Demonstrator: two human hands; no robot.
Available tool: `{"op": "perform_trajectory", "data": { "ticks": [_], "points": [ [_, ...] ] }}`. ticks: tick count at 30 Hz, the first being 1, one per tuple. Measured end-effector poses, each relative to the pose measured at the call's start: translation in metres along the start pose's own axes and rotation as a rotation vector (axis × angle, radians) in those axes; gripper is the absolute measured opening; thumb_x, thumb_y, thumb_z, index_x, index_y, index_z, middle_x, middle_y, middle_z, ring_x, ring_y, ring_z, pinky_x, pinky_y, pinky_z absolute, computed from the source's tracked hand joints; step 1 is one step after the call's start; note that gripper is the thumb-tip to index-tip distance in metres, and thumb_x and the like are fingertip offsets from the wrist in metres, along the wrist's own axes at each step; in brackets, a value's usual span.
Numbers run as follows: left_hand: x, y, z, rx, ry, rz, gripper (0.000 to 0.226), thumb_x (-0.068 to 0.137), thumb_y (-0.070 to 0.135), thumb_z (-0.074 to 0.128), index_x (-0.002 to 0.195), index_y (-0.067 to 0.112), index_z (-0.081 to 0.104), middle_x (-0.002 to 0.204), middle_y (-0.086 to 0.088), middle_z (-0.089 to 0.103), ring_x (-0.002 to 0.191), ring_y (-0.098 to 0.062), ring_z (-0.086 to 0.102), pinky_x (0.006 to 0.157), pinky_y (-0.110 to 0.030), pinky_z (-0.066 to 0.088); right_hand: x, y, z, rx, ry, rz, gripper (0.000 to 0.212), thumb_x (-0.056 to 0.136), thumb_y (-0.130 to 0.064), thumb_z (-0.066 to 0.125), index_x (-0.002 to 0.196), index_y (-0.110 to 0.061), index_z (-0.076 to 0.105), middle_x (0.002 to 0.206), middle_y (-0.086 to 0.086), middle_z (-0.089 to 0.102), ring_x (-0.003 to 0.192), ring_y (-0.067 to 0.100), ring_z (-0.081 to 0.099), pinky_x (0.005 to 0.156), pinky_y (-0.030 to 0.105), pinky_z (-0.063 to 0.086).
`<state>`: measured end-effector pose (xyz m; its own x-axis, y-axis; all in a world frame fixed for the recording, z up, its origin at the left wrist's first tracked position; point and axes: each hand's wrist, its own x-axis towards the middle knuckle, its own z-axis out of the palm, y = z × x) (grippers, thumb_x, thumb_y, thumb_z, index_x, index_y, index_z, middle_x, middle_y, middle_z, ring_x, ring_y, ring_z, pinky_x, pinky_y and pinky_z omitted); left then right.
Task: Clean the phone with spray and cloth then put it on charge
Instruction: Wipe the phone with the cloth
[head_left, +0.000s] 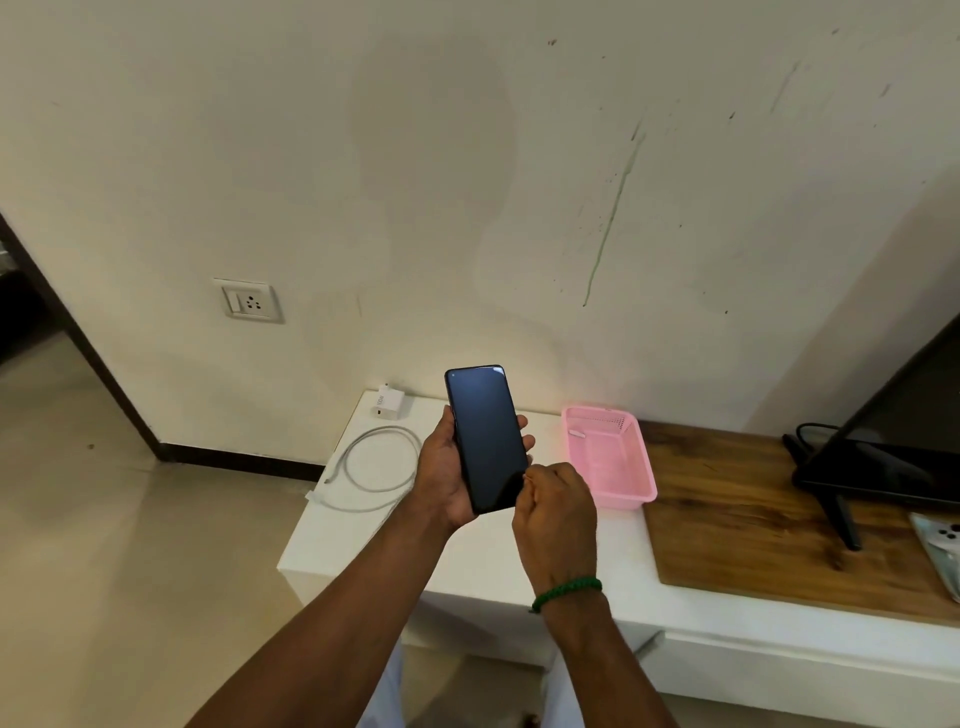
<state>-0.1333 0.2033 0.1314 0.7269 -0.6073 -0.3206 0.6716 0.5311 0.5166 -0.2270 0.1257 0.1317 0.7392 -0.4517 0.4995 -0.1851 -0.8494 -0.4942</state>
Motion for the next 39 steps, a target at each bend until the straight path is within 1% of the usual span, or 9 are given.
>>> {"op": "perform_trajectory", "data": {
  "ticks": [7, 10, 16, 20, 24, 30, 32, 35, 39],
  "points": [
    [-0.001, 0.001, 0.001, -0.011, 0.005, 0.004, 0.066, 0.093, 0.061, 0.031, 0.104, 0.011, 0.073, 0.105, -0.014, 0.068, 0.089, -0.033, 0.061, 0.087, -0.041, 0.046, 0.000, -0.002, 0.002, 0.006, -0.024, -0.015, 0.011, 0.070, -0.005, 0.077, 0.072, -0.003, 0.066, 0.068, 0.012, 0.064, 0.058, 0.024, 0.061, 0.055, 0.030, 0.054],
    [-0.001, 0.004, 0.004, 0.000, 0.006, 0.020, 0.065, 0.093, 0.061, 0.032, 0.109, 0.010, 0.070, 0.105, -0.016, 0.068, 0.087, -0.033, 0.063, 0.087, -0.042, 0.047, -0.001, -0.010, 0.005, 0.011, -0.043, -0.049, 0.012, 0.071, -0.007, 0.076, 0.075, -0.005, 0.065, 0.071, 0.012, 0.065, 0.061, 0.024, 0.061, 0.056, 0.029, 0.054],
    [-0.001, 0.003, 0.004, 0.020, 0.012, 0.055, 0.066, 0.094, 0.060, 0.032, 0.122, 0.008, 0.062, 0.108, -0.018, 0.067, 0.088, -0.034, 0.064, 0.090, -0.044, 0.048, -0.014, -0.028, 0.014, 0.011, -0.061, -0.105, 0.017, 0.066, -0.013, 0.080, 0.076, -0.008, 0.067, 0.074, 0.009, 0.066, 0.064, 0.021, 0.064, 0.063, 0.030, 0.058],
    [0.000, 0.001, 0.003, 0.001, 0.027, 0.050, 0.067, 0.094, 0.060, 0.033, 0.121, 0.007, 0.063, 0.108, -0.018, 0.068, 0.086, -0.034, 0.065, 0.089, -0.045, 0.048, -0.030, -0.032, 0.017, 0.023, -0.065, -0.154, 0.020, 0.061, -0.015, 0.083, 0.075, -0.011, 0.070, 0.070, 0.005, 0.067, 0.059, 0.018, 0.063, 0.058, 0.023, 0.055],
    [0.001, -0.002, 0.001, -0.010, 0.040, 0.034, 0.067, 0.093, 0.061, 0.035, 0.120, 0.007, 0.063, 0.108, -0.017, 0.068, 0.087, -0.034, 0.065, 0.090, -0.046, 0.048, -0.031, -0.030, 0.017, 0.013, -0.065, -0.133, 0.022, 0.058, -0.018, 0.085, 0.073, -0.012, 0.070, 0.069, 0.004, 0.067, 0.057, 0.018, 0.063, 0.057, 0.023, 0.055],
    [0.001, 0.004, 0.005, 0.007, -0.003, 0.039, 0.066, 0.094, 0.060, 0.033, 0.127, 0.009, 0.060, 0.111, -0.016, 0.066, 0.089, -0.034, 0.065, 0.091, -0.044, 0.048, -0.017, -0.022, 0.008, 0.005, -0.056, -0.096, 0.020, 0.062, -0.012, 0.083, 0.074, -0.009, 0.067, 0.072, 0.008, 0.066, 0.063, 0.021, 0.064, 0.060, 0.028, 0.057],
    [0.002, 0.005, 0.005, 0.006, -0.007, 0.026, 0.065, 0.093, 0.061, 0.033, 0.122, 0.010, 0.063, 0.110, -0.015, 0.066, 0.088, -0.033, 0.065, 0.091, -0.043, 0.047, -0.012, -0.015, 0.005, 0.006, -0.047, -0.081, 0.018, 0.065, -0.009, 0.080, 0.075, -0.007, 0.066, 0.073, 0.010, 0.066, 0.064, 0.023, 0.063, 0.060, 0.029, 0.056],
    [0.002, 0.005, 0.004, 0.000, -0.012, 0.020, 0.063, 0.093, 0.060, 0.033, 0.114, 0.011, 0.066, 0.106, -0.013, 0.067, 0.087, -0.032, 0.065, 0.090, -0.042, 0.047, -0.006, -0.004, 0.001, 0.015, -0.021, -0.058, 0.011, 0.070, -0.003, 0.075, 0.073, -0.006, 0.065, 0.069, 0.011, 0.064, 0.061, 0.024, 0.061, 0.055, 0.028, 0.052],
    [0.003, 0.003, 0.000, 0.002, -0.014, 0.021, 0.062, 0.094, 0.059, 0.034, 0.112, 0.010, 0.067, 0.105, -0.014, 0.068, 0.086, -0.032, 0.065, 0.090, -0.042, 0.047, -0.004, 0.005, -0.003, 0.027, -0.001, -0.032, 0.010, 0.071, 0.000, 0.074, 0.070, -0.004, 0.065, 0.067, 0.011, 0.064, 0.059, 0.023, 0.060, 0.054, 0.030, 0.053]
  ]
}}
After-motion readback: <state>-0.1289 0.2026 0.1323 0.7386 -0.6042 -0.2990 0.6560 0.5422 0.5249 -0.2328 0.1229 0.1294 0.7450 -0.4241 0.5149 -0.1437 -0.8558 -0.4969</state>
